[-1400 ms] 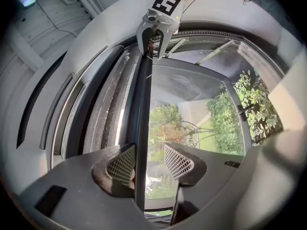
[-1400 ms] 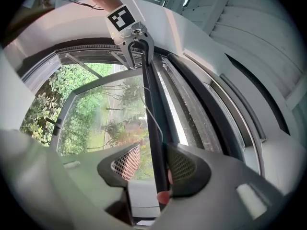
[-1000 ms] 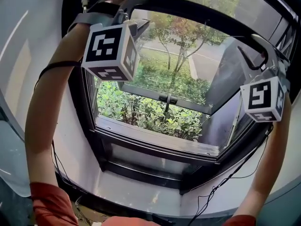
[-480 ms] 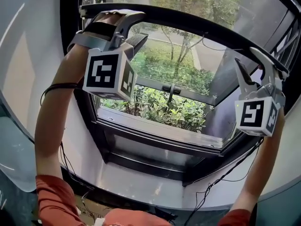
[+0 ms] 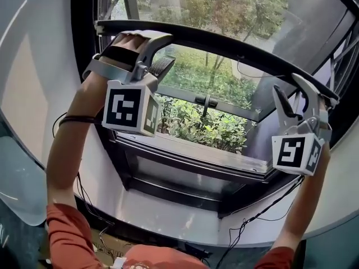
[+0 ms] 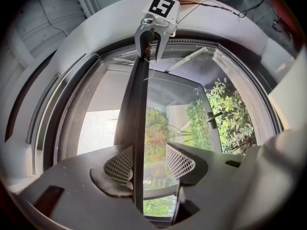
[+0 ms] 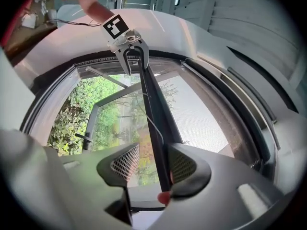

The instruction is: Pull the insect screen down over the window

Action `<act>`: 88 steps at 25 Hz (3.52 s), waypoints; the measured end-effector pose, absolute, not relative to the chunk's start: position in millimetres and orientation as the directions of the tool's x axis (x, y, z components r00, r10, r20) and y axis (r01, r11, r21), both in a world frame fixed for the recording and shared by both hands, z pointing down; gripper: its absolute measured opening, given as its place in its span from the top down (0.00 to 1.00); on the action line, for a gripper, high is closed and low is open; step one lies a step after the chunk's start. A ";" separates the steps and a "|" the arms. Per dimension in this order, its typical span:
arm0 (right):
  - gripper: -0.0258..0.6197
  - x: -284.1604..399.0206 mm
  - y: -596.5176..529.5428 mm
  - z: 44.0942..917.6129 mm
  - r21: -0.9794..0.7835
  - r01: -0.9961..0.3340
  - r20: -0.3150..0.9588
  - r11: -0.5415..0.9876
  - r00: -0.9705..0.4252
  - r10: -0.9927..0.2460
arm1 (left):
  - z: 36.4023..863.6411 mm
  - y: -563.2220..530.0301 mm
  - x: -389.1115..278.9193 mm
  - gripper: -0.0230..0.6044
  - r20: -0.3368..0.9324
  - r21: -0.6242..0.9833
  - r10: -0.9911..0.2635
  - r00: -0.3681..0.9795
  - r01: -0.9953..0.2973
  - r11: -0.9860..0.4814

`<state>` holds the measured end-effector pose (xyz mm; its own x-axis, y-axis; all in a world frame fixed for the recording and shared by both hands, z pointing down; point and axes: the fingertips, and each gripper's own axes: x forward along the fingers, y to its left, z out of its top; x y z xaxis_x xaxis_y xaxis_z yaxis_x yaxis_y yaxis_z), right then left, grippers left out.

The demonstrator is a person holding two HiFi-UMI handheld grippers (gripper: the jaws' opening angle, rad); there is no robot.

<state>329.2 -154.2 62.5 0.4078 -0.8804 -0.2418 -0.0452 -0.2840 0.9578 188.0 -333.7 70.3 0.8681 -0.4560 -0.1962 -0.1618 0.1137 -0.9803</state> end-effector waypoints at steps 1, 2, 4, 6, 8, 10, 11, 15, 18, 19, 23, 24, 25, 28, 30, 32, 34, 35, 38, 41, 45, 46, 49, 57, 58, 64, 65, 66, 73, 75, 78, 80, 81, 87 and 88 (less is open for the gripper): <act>0.66 328.9 -154.0 67.7 0.959 -0.046 -0.238 -0.280 0.406 -0.882 | 75.5 -333.7 187.8 0.65 -0.192 -0.981 -0.458 0.868 -0.156 0.115; 0.66 328.8 -153.8 72.8 0.960 -0.046 -0.234 -0.276 0.405 -0.884 | 80.5 -333.5 187.5 0.65 -0.187 -0.982 -0.459 0.869 -0.151 0.115; 0.66 328.3 -153.2 79.8 0.961 -0.040 -0.236 -0.274 0.399 -0.886 | 88.2 -333.0 187.1 0.64 -0.183 -0.983 -0.456 0.871 -0.148 0.112; 0.66 327.4 -152.5 84.3 0.960 -0.042 -0.237 -0.275 0.394 -0.888 | 92.5 -332.2 186.5 0.65 -0.178 -0.984 -0.455 0.872 -0.148 0.102; 0.66 326.8 -152.1 90.2 0.961 -0.048 -0.234 -0.274 0.392 -0.890 | 97.2 -331.1 185.5 0.65 -0.168 -0.986 -0.458 0.873 -0.143 0.090; 0.66 326.1 -151.2 96.8 0.961 -0.048 -0.233 -0.273 0.391 -0.890 | 102.6 -330.0 184.6 0.65 -0.161 -0.987 -0.456 0.875 -0.136 0.087; 0.66 325.9 -151.0 100.4 0.962 -0.054 -0.227 -0.269 0.393 -0.891 | 105.9 -329.6 184.4 0.65 -0.154 -0.988 -0.454 0.878 -0.130 0.082; 0.66 326.0 -150.6 117.3 0.965 -0.073 -0.204 -0.252 0.395 -0.896 | 122.9 -328.4 184.1 0.65 -0.124 -0.992 -0.447 0.886 -0.107 0.062; 0.66 326.1 -149.6 128.7 0.965 -0.085 -0.195 -0.247 0.395 -0.898 | 135.4 -326.9 183.9 0.65 -0.105 -0.994 -0.443 0.891 -0.096 0.042; 0.66 326.3 -150.1 132.5 0.965 -0.094 -0.188 -0.243 0.396 -0.899 | 139.5 -327.3 184.0 0.65 -0.098 -0.995 -0.445 0.890 -0.092 0.036; 0.66 324.9 -150.2 155.3 0.968 -0.122 -0.155 -0.219 0.397 -0.905 | 161.7 -327.3 182.7 0.65 -0.063 -0.998 -0.451 0.890 -0.065 0.010; 0.66 324.4 -149.4 162.8 0.969 -0.130 -0.144 -0.211 0.396 -0.907 | 168.9 -326.6 182.1 0.65 -0.050 -0.999 -0.451 0.891 -0.053 0.005; 0.66 324.0 -148.8 169.5 0.969 -0.138 -0.134 -0.203 0.396 -0.908 | 175.6 -326.2 181.7 0.65 -0.038 -0.999 -0.451 0.892 -0.042 0.001; 0.66 321.2 -150.0 181.1 0.970 -0.164 -0.103 -0.181 0.396 -0.912 | 189.0 -327.4 179.0 0.65 -0.001 -1.000 -0.444 0.896 -0.011 -0.021; 0.66 318.2 -150.4 189.6 0.970 -0.182 -0.079 -0.162 0.397 -0.915 | 199.6 -327.5 176.1 0.65 0.032 -0.999 -0.435 0.900 0.014 -0.044; 0.66 317.2 -149.2 205.9 0.968 -0.204 -0.053 -0.145 0.397 -0.916 | 216.5 -325.9 174.7 0.65 0.061 -0.997 -0.429 0.901 0.038 -0.061; 0.66 318.0 -147.1 224.0 0.966 -0.220 -0.037 -0.134 0.396 -0.918 | 234.3 -323.8 175.3 0.65 0.078 -0.996 -0.427 0.901 0.054 -0.067; 0.66 318.4 -146.3 232.2 0.965 -0.228 -0.029 -0.129 0.396 -0.918 | 242.1 -323.0 175.8 0.65 0.085 -0.996 -0.427 0.900 0.060 -0.071; 0.65 318.8 -146.1 253.0 0.960 -0.258 0.000 -0.111 0.397 -0.918 | 262.7 -322.3 176.0 0.65 0.114 -0.992 -0.424 0.899 0.081 -0.095; 0.65 317.6 -146.0 269.8 0.952 -0.290 0.026 -0.097 0.391 -0.920 | 280.3 -321.7 174.6 0.65 0.144 -0.987 -0.416 0.898 0.101 -0.122; 0.65 317.2 -145.7 295.0 0.942 -0.330 0.076 -0.062 0.390 -0.918 | 306.2 -321.4 174.0 0.65 0.192 -0.978 -0.407 0.893 0.137 -0.160; 0.65 316.9 -145.3 300.3 0.940 -0.335 0.080 -0.060 0.389 -0.918 | 311.5 -321.0 173.6 0.65 0.198 -0.976 -0.405 0.893 0.142 -0.163; 0.65 316.3 -144.3 314.1 0.930 -0.364 0.101 -0.051 0.387 -0.917 | 325.3 -319.7 173.0 0.65 0.224 -0.969 -0.403 0.887 0.160 -0.186; 0.65 315.5 -143.1 360.8 0.904 -0.427 0.183 0.004 0.381 -0.906 | 371.8 -317.4 170.8 0.65 0.309 -0.944 -0.391 0.867 0.229 -0.238; 0.65 315.1 -142.8 365.5 0.901 -0.434 0.190 0.007 0.379 -0.906 | 376.4 -317.1 170.3 0.64 0.315 -0.942 -0.392 0.864 0.235 -0.239; 0.65 310.3 -142.1 414.8 0.873 -0.478 0.299 0.096 0.369 -0.880 | 423.3 -315.0 161.9 0.64 0.418 -0.899 -0.370 0.829 0.321 -0.297; 0.65 310.3 -141.8 422.3 0.869 -0.484 0.311 0.105 0.368 -0.876 | 431.5 -314.7 161.7 0.64 0.429 -0.894 -0.367 0.826 0.329 -0.303; 0.65 309.9 -141.4 428.0 0.864 -0.492 0.320 0.110 0.366 -0.874 | 437.5 -314.4 161.4 0.64 0.438 -0.889 -0.365 0.821 0.336 -0.311; 0.65 305.4 -139.3 433.5 0.829 -0.550 0.339 0.106 0.343 -0.876 | 444.9 -312.7 159.6 0.64 0.455 -0.878 -0.353 0.817 0.345 -0.332; 0.64 305.1 -138.5 437.0 0.824 -0.555 0.347 0.110 0.342 -0.873 | 447.2 -312.0 158.7 0.64 0.463 -0.874 -0.355 0.812 0.353 -0.333; 0.63 304.1 -138.4 441.8 0.820 -0.560 0.358 0.120 0.339 -0.870 | 452.3 -311.9 158.3 0.64 0.467 -0.872 -0.353 0.811 0.356 -0.336; 0.63 304.9 -138.8 443.6 0.820 -0.560 0.354 0.115 0.338 -0.872 | 454.0 -312.1 157.8 0.64 0.474 -0.868 -0.354 0.806 0.361 -0.339; 0.63 305.4 -138.7 444.8 0.820 -0.561 0.353 0.114 0.338 -0.872 | 454.9 -311.9 157.6 0.64 0.478 -0.866 -0.354 0.804 0.365 -0.341; 0.63 305.4 -138.2 453.2 0.812 -0.572 0.359 0.116 0.333 -0.872 | 463.3 -311.6 157.6 0.64 0.491 -0.858 -0.350 0.798 0.375 -0.350; 0.63 305.0 -138.4 453.6 0.810 -0.574 0.358 0.115 0.330 -0.873 | 463.7 -311.7 157.4 0.64 0.491 -0.858 -0.350 0.798 0.375 -0.349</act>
